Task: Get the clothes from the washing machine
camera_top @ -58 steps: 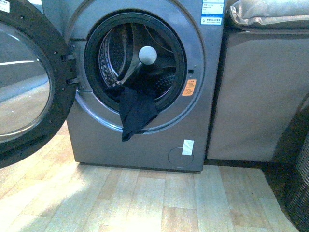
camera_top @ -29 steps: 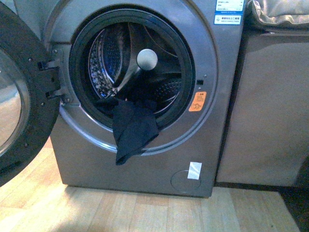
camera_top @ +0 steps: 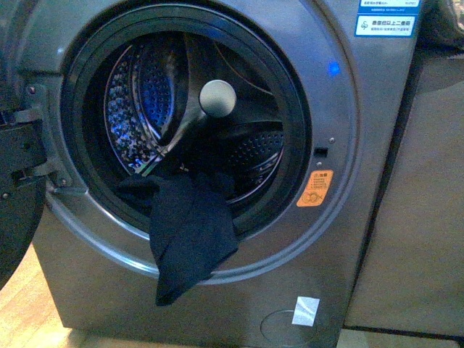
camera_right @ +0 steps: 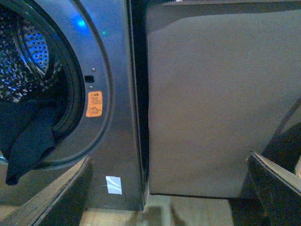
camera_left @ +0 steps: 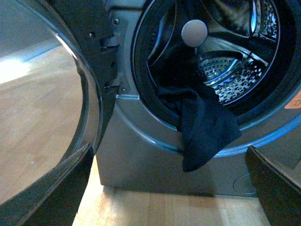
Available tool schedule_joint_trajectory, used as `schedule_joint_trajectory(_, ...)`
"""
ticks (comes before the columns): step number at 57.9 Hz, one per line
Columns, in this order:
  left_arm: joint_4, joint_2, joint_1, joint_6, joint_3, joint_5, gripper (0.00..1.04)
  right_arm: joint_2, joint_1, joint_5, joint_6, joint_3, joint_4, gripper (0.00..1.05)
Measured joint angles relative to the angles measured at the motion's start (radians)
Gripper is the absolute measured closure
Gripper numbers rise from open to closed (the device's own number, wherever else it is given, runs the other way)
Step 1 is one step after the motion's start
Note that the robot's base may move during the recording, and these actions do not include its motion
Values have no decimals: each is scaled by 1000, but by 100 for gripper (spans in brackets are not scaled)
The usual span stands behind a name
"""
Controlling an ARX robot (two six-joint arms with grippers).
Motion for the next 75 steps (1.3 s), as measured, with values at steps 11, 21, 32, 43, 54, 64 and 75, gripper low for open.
schedule_joint_trajectory(11,-1,0,0,0,0,0,7,0,0,-1,0,1,1,7)
schedule_joint_trajectory(21,-1,0,0,0,0,0,7,0,0,0,0,0,0,7)
schedule_joint_trajectory(32,-1,1,0,0,0,0,7,0,0,0,0,0,0,7)
schedule_joint_trajectory(43,-91,114,69,-91,47,233,7,0,0,1,0,0,0,7)
schedule_joint_trajectory(54,220,634,-9,-174,171,312,7,0,0,0,0,0,0,7)
schedule_joint_trajectory(64,372,983,-73,-183,306,282,7,0,0,0,0,0,0,7)
schedule_joint_trajectory(75,434,1307,-167,-171,469,232,7,0,0,0,0,0,0,7)
